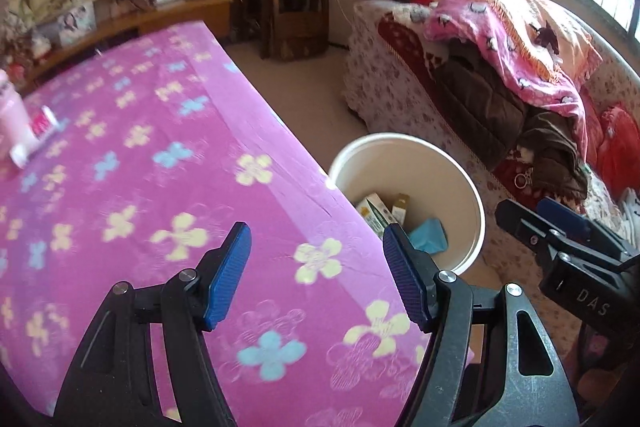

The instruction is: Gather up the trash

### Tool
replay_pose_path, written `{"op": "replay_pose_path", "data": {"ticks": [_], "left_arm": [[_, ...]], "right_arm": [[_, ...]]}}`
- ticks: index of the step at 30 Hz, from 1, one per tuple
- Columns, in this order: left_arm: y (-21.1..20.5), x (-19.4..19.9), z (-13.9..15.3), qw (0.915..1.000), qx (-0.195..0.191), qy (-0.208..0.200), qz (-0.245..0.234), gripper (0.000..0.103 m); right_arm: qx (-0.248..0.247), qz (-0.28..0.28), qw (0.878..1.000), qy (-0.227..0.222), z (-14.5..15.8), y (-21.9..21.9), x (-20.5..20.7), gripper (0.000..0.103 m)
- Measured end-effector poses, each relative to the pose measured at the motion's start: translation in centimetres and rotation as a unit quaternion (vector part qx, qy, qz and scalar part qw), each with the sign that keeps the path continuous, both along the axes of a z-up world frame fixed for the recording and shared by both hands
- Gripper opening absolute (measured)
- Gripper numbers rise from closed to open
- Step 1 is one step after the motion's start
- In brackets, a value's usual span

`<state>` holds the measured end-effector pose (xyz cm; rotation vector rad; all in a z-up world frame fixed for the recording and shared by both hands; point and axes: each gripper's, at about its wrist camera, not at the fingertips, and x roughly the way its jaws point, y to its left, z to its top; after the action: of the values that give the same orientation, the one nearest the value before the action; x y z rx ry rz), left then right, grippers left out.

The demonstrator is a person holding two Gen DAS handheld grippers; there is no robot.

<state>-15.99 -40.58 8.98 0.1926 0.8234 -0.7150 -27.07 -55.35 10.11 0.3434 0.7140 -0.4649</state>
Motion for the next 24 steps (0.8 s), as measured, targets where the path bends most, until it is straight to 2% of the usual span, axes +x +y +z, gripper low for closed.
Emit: {"op": "replay_pose_path", "data": {"ticks": [4, 13, 19, 24], "left_arm": [[2.1, -1.5, 2.1, 0.9993, -0.017, -0.032, 0.01, 0.067], [6.8, -4.0, 5.6, 0.9945, -0.059, -0.08, 0.034, 0.067], [8.8, -5.1, 6.6, 0.991, -0.067, -0.107, 0.044, 0.067], [9.7, -5.4, 6.9, 0.9902, -0.069, -0.112, 0.047, 0.067]], "right_arm": [[-0.015, -0.003, 0.999, -0.03, 2.0, 2.0, -1.2, 0.079], [-0.045, -0.008, 0.997, -0.055, 5.0, 5.3, -3.3, 0.081], [-0.071, -0.005, 0.995, -0.064, 6.4, 7.3, -4.2, 0.086], [-0.084, -0.001, 0.994, -0.072, 7.1, 8.4, -4.6, 0.086]]}}
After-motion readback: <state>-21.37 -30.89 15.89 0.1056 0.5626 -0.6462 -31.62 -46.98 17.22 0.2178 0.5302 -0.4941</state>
